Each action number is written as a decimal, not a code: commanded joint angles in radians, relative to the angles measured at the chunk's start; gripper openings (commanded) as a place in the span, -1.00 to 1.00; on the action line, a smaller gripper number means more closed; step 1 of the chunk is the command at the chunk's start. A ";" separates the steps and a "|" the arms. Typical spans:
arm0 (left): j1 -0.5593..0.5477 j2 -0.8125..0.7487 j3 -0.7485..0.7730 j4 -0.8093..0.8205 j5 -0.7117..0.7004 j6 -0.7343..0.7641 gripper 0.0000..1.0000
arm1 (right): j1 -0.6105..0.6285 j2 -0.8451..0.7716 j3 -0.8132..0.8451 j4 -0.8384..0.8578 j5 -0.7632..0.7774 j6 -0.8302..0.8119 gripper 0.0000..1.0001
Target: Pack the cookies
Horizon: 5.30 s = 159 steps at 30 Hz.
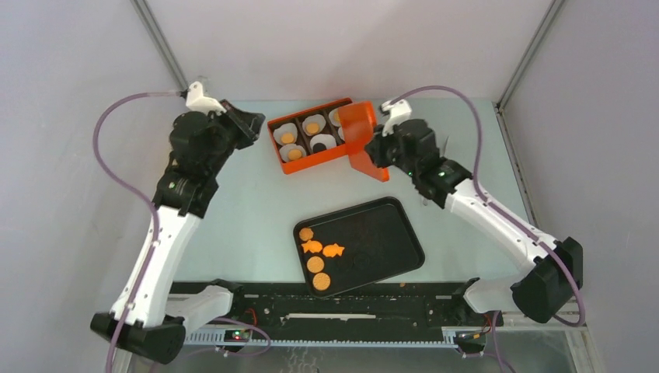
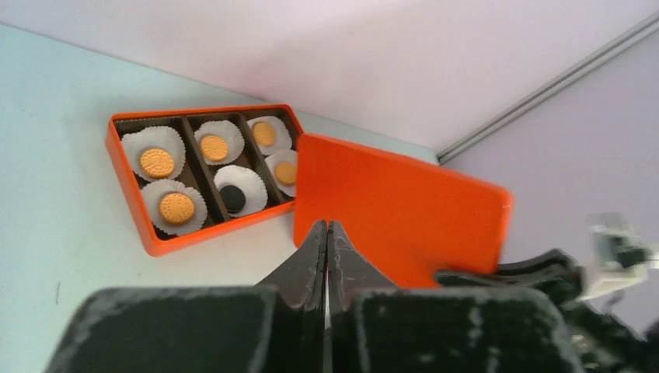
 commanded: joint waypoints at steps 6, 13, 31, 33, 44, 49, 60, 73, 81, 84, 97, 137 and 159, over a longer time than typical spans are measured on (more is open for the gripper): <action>-0.053 0.466 0.018 0.075 -0.124 0.016 -1.00 | -0.339 -0.142 -0.019 0.128 -0.473 0.379 -1.00; -0.080 0.772 0.236 -0.058 -0.272 -0.011 -1.00 | -0.442 -0.218 -0.062 0.121 -0.599 0.436 -1.00; -0.112 1.075 0.435 -0.156 -0.365 0.017 -1.00 | -0.612 -0.291 -0.096 0.153 -0.753 0.512 -1.00; -0.126 1.051 0.364 -0.130 -0.362 0.012 -1.00 | -0.632 -0.260 -0.096 0.176 -0.794 0.548 -1.00; -0.142 1.004 0.217 -0.112 -0.329 0.016 -1.00 | -0.640 -0.182 -0.092 0.305 -0.901 0.638 -1.00; -0.149 0.867 0.045 -0.097 -0.334 0.001 -1.00 | -0.649 -0.082 -0.014 0.282 -0.978 0.640 -1.00; -0.152 0.544 -0.334 -0.055 -0.321 -0.021 -1.00 | -0.685 0.252 0.127 0.450 -1.258 0.843 -0.97; -0.165 0.239 -0.562 -0.093 -0.349 -0.088 -1.00 | -0.647 0.587 0.291 0.717 -1.435 1.104 -0.95; -0.216 -0.132 -0.438 -0.175 -0.441 -0.114 -0.98 | -0.510 0.867 0.736 0.238 -1.512 0.861 -0.95; -0.216 -0.200 -0.450 -0.184 -0.475 -0.116 -0.92 | -0.444 0.957 0.928 -0.148 -1.489 0.598 -0.96; -0.216 -0.172 -0.521 -0.169 -0.504 -0.120 -1.00 | -0.282 1.101 0.969 -0.188 -1.486 0.604 -0.97; -0.232 0.308 -0.545 0.168 -0.333 -0.088 -1.00 | -0.479 1.312 0.998 -0.011 -1.373 0.827 -0.85; -0.233 0.492 -0.488 0.234 -0.267 -0.075 -1.00 | -0.587 0.915 0.689 -0.188 -0.850 0.629 0.04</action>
